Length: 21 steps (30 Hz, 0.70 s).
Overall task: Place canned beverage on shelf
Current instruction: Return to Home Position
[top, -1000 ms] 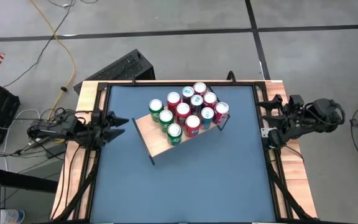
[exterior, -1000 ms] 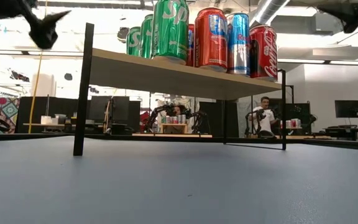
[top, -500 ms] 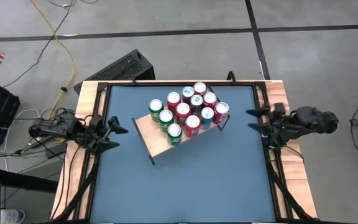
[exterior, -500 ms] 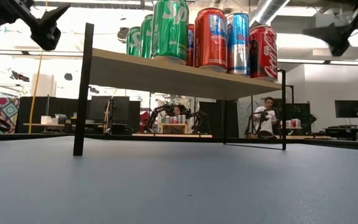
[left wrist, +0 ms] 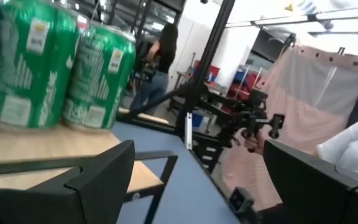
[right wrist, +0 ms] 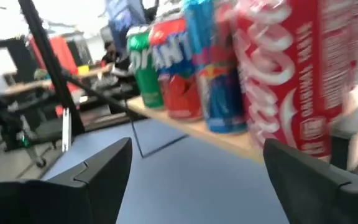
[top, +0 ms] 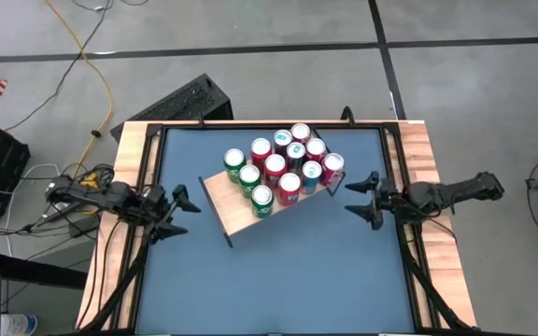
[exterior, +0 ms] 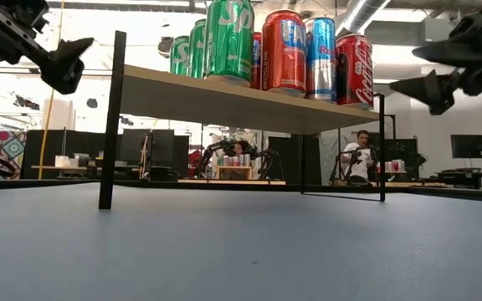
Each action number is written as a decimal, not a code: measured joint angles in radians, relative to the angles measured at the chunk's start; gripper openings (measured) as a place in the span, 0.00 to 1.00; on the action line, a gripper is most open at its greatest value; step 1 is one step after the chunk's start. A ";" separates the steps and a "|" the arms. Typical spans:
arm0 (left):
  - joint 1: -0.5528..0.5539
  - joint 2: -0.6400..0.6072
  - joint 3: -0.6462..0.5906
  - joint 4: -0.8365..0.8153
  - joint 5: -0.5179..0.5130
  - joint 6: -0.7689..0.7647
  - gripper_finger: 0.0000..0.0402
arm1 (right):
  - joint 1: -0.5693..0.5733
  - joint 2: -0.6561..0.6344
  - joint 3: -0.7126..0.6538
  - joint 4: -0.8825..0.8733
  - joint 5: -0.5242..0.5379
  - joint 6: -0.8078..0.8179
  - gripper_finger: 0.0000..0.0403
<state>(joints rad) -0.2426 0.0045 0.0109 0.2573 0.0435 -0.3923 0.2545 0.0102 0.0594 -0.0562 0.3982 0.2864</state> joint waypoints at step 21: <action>-0.029 0.000 -0.003 -0.121 -0.119 0.013 0.85 | -0.002 0.049 -0.052 0.131 0.009 -0.112 0.86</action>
<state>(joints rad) -0.2718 0.0044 0.0082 0.1367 -0.0753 -0.3790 0.2523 0.0589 0.0074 0.0750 0.4072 0.1749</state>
